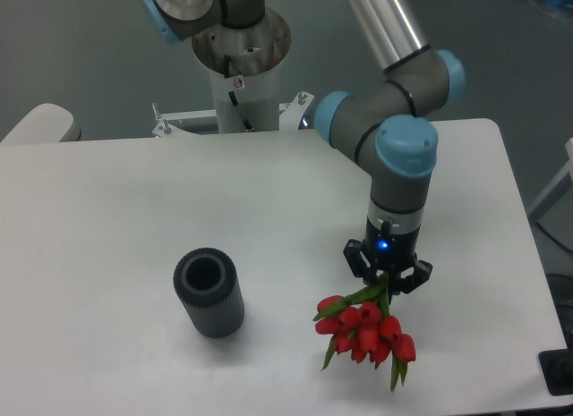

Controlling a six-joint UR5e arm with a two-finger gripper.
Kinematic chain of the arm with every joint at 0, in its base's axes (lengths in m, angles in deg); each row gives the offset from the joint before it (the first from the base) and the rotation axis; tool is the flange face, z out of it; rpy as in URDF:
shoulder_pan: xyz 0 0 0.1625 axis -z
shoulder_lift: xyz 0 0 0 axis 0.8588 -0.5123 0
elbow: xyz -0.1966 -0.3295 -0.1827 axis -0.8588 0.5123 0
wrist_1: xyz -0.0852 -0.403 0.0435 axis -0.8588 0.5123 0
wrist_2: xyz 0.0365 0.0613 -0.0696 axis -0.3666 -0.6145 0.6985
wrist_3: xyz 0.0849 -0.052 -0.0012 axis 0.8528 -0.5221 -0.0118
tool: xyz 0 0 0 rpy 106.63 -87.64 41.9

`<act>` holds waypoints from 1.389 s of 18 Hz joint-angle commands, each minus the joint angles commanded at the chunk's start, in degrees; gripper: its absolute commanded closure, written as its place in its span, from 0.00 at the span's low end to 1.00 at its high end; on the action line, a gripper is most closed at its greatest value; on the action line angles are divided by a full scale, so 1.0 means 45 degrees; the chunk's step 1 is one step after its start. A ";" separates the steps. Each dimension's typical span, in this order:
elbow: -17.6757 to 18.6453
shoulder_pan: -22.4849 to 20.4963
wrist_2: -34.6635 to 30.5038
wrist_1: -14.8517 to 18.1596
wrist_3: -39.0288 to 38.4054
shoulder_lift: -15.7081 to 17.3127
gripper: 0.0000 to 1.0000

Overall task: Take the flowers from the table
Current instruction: 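Raise the gripped tulip bouquet up off the table, blooms hanging down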

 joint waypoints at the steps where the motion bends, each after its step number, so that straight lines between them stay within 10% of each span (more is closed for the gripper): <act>1: -0.0098 0.0000 0.0351 0.0000 -0.0058 0.0078 0.67; 13: -0.0958 -0.0566 0.7772 -0.0059 -0.2403 0.0294 0.67; 25: -0.0743 -0.1503 0.9339 -0.0098 -0.2734 0.0722 0.67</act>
